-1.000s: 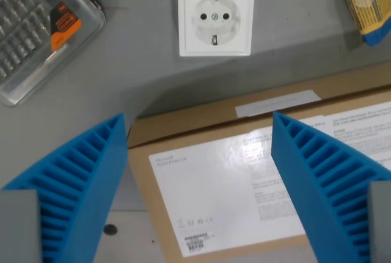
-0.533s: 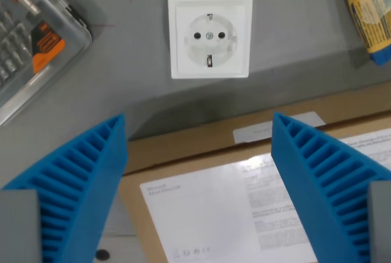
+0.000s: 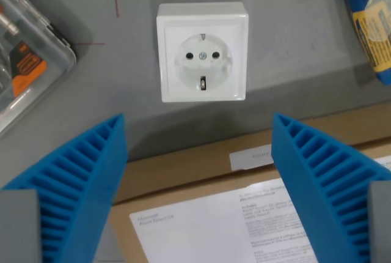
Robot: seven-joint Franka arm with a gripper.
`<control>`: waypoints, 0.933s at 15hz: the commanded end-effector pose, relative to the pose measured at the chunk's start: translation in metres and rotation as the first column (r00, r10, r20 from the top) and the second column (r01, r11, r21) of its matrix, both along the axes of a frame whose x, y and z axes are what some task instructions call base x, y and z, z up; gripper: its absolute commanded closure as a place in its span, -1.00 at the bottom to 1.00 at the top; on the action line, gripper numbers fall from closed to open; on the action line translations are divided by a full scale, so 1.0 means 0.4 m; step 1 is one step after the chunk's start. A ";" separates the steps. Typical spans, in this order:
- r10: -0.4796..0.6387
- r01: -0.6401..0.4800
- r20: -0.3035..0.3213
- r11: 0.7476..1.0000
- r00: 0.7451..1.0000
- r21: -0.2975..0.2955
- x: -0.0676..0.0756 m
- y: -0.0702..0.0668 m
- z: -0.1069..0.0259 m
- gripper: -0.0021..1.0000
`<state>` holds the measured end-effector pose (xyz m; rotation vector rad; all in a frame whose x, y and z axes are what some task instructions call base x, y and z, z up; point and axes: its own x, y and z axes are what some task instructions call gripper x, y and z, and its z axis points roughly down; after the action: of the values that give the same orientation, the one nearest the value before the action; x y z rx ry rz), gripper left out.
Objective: Move above the white socket
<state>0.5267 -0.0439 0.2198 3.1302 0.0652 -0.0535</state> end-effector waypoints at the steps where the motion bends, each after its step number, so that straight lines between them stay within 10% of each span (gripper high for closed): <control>1: -0.013 0.012 0.021 0.999 1.000 0.035 0.017 -0.011 -0.022 -1.00; 14: -0.013 0.014 -0.013 0.999 1.000 0.046 0.050 -0.022 -0.082 -1.00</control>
<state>0.5377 -0.0498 0.1889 3.1258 0.0529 -0.0406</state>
